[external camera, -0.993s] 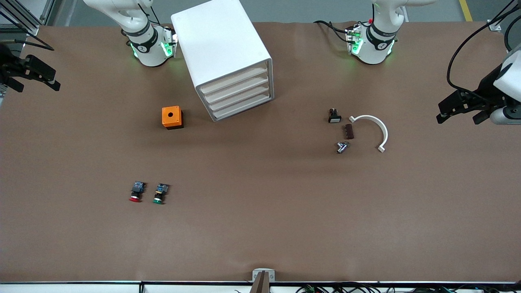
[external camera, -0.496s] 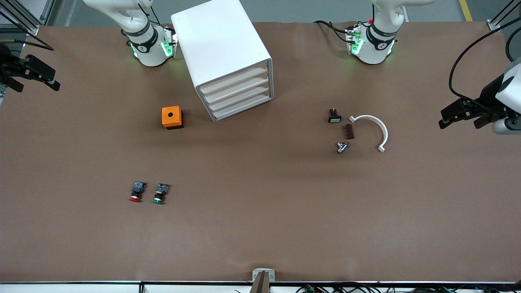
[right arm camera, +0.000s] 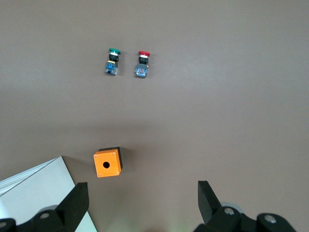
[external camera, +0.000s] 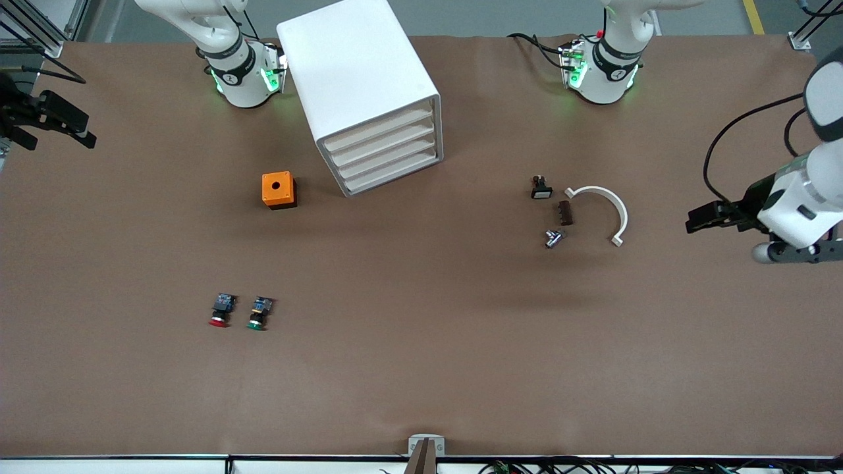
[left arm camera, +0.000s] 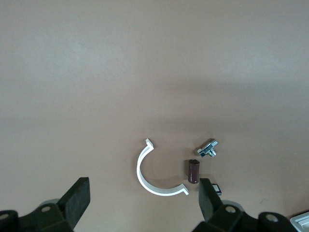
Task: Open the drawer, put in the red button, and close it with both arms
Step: 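Reach the right gripper to the button while the left gripper reaches the drawer, then grip the button with the right gripper while the left gripper grips the drawer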
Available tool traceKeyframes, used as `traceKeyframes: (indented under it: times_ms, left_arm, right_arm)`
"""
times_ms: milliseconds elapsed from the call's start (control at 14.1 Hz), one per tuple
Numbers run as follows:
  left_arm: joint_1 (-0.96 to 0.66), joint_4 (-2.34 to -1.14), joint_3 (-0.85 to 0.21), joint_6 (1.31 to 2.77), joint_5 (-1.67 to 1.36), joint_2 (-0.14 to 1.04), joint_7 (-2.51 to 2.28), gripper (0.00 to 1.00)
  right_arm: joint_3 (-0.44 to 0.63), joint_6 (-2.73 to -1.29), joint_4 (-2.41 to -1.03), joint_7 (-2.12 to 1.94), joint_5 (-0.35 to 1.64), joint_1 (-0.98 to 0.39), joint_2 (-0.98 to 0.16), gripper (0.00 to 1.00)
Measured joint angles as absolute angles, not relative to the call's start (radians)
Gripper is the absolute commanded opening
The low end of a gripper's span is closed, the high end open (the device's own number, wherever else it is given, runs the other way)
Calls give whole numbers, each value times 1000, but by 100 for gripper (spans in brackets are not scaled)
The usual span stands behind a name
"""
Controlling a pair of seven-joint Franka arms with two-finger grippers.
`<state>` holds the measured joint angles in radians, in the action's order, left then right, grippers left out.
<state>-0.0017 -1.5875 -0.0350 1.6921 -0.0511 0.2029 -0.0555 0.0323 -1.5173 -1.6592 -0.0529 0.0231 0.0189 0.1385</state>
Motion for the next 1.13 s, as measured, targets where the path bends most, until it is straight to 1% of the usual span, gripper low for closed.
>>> traceKeyframes:
  times_ms: [142,284,496,709,922,1134]
  left_arm:
    - [-9,-1587,-42,1693,-51,243,-62,100]
    - [-27,-1585,-50,1693,-51,265,-111,100]
    - [-103,-1574,-55,1690,-52,291,-265,100]
    - [-198,-1517,-59,1639,-103,347,-486,100]
    - [-278,-1449,-60,1603,-237,426,-741,100]
    - [-332,-1416,-60,1599,-379,501,-1081,100]
  right_arm:
    - [33,-1537,-1659,-53,17,20,113,100]
    - [32,-1590,-1659,-54,1,19,86,100]
    - [29,-1628,-1660,-55,-2,18,43,100]
    - [25,-1712,-1658,-55,-2,16,-85,100]
    - [23,-1798,-1641,-55,-2,7,-230,100]
    - [23,-1873,-1626,-55,-2,5,-315,100]
